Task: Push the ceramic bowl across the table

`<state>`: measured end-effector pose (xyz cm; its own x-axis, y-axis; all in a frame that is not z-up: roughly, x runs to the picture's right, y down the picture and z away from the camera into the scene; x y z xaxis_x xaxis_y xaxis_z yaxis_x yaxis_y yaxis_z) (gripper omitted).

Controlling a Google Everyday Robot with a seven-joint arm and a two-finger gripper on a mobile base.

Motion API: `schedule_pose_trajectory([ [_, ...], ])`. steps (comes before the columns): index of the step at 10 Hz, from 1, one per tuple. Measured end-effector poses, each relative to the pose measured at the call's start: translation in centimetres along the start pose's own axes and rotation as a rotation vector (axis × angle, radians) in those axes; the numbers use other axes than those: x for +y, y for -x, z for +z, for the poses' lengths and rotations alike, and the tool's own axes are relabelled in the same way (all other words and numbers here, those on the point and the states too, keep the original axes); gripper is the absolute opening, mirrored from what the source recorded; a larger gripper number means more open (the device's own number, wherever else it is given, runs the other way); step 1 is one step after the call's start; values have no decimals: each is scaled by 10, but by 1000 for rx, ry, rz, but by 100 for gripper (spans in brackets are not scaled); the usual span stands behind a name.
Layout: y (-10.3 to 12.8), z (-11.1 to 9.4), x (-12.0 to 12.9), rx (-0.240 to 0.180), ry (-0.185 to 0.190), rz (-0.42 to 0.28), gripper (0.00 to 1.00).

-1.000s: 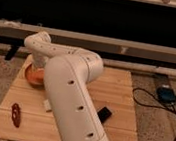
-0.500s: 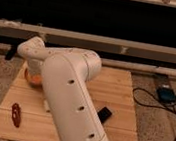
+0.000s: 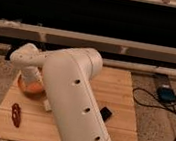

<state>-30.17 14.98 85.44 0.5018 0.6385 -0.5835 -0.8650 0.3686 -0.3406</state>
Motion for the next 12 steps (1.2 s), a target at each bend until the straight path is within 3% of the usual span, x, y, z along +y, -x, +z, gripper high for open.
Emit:
schedule_pose_trajectory([
  [5, -65, 13, 37, 47, -36, -222, 65],
  [7, -98, 13, 45, 51, -33, -316, 65],
  [9, -108, 9, 47, 43, -23, -345, 65],
  [12, -96, -16, 33, -19, 34, -301, 65],
])
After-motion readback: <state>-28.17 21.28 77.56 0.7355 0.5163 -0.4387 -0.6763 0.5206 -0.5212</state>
